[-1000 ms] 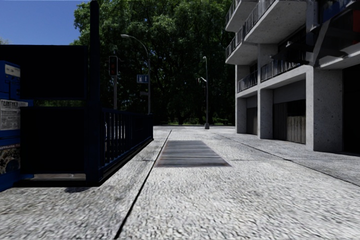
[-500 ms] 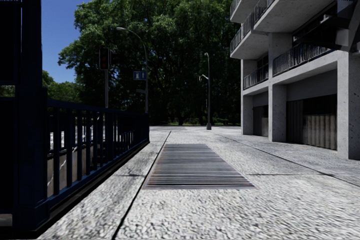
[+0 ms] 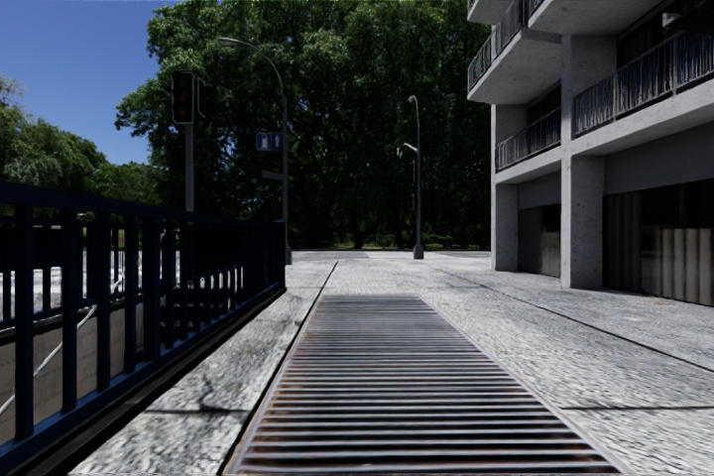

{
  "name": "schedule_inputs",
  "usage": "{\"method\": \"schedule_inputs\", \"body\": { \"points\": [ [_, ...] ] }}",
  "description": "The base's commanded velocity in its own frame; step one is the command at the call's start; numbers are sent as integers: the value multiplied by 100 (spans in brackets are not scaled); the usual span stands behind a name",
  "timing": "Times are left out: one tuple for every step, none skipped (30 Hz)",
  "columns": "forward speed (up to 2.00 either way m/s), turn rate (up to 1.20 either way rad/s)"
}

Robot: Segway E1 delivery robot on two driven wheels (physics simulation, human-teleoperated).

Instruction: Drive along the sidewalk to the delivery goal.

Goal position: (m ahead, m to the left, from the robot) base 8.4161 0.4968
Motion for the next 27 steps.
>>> {"method": "schedule_inputs", "body": {
  "points": [
    [200,0],
    [200,0],
    [200,0],
    [200,0],
    [200,0],
    [200,0],
    [200,0],
    [200,0],
    [200,0],
    [200,0],
    [200,0],
    [200,0],
    [200,0],
    [200,0],
    [200,0],
    [200,0],
    [200,0],
    [200,0],
    [200,0],
    [200,0],
    [200,0],
    [200,0],
    [200,0],
    [200,0],
    [200,0],
    [200,0],
    [200,0]
  ]
}}
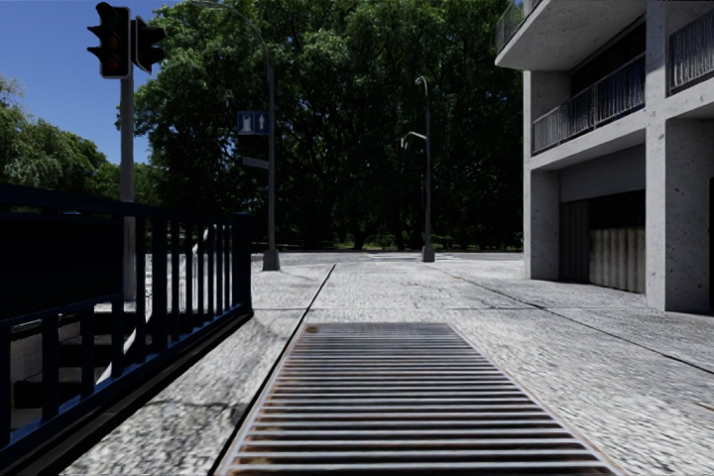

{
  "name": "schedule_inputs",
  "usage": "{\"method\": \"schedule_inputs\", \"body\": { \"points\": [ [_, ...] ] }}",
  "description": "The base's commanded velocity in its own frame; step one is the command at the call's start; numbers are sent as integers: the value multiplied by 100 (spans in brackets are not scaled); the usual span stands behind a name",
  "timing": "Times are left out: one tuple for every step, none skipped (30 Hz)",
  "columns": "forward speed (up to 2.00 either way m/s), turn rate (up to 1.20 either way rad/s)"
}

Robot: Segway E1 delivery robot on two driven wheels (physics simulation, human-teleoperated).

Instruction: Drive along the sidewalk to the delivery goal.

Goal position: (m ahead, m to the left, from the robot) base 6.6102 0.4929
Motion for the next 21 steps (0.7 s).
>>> {"method": "schedule_inputs", "body": {
  "points": [
    [200,0],
    [200,0],
    [200,0],
    [200,0],
    [200,0],
    [200,0],
    [200,0],
    [200,0],
    [200,0],
    [200,0],
    [200,0],
    [200,0],
    [200,0],
    [200,0],
    [200,0],
    [200,0],
    [200,0],
    [200,0],
    [200,0],
    [200,0],
    [200,0]
  ]
}}
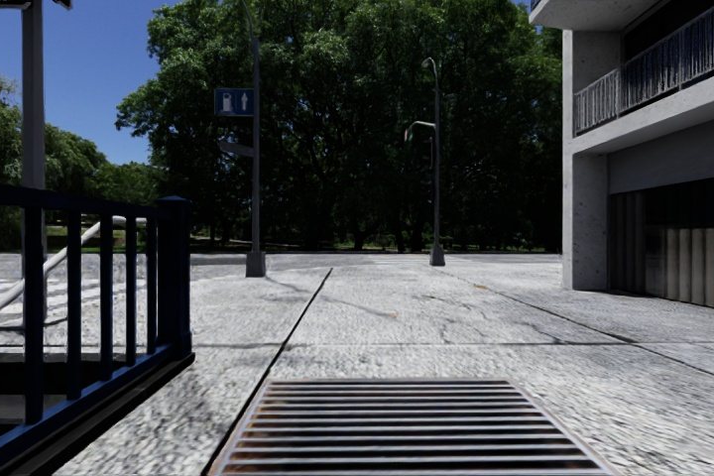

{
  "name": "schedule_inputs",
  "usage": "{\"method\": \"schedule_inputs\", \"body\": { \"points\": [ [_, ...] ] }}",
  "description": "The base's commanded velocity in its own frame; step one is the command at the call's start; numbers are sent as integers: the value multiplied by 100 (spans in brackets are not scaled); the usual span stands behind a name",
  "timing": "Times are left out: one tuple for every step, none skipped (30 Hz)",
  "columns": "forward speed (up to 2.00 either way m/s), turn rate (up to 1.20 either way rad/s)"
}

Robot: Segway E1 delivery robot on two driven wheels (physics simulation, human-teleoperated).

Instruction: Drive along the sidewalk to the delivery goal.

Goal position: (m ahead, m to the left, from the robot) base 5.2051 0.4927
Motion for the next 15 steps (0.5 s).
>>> {"method": "schedule_inputs", "body": {
  "points": [
    [200,0],
    [200,5],
    [200,8],
    [200,14],
    [200,18],
    [200,18],
    [200,19],
    [200,26],
    [200,27],
    [200,27],
    [200,28],
    [200,28],
    [200,28],
    [200,30],
    [200,30]
  ]
}}
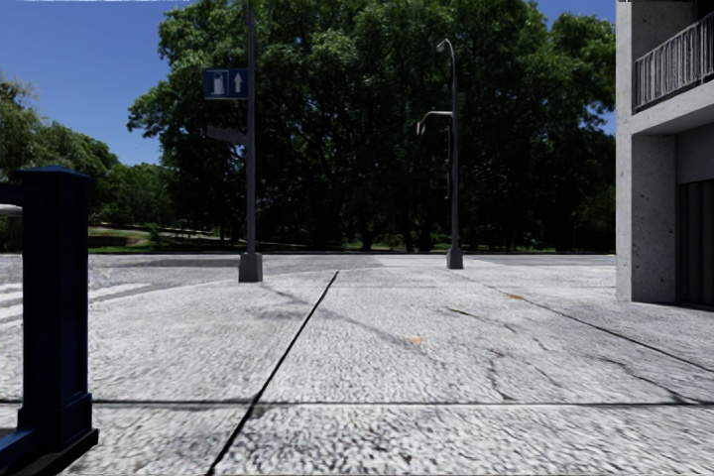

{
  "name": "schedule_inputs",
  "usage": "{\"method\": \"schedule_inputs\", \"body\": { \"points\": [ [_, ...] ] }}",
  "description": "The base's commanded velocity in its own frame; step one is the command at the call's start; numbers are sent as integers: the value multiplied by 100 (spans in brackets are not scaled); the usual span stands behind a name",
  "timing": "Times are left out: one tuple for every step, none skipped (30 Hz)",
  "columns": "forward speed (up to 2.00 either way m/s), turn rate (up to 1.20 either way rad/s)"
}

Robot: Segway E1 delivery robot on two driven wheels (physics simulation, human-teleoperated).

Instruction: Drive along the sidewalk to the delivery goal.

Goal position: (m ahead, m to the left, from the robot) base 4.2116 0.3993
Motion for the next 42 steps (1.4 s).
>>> {"method": "schedule_inputs", "body": {
  "points": [
    [200,30],
    [200,30],
    [200,30],
    [200,30],
    [200,30],
    [200,30],
    [200,30],
    [200,30],
    [200,30],
    [200,30],
    [200,30],
    [200,30],
    [200,30],
    [200,30],
    [200,30],
    [200,31],
    [200,31],
    [200,33],
    [200,37],
    [200,39],
    [200,39],
    [200,39],
    [200,39],
    [200,39],
    [200,39],
    [200,39],
    [200,39],
    [200,39],
    [200,39],
    [200,39],
    [200,39],
    [200,39],
    [200,39],
    [200,39],
    [200,39],
    [200,39],
    [200,39],
    [199,39],
    [181,39],
    [181,39],
    [164,39],
    [143,39]
  ]
}}
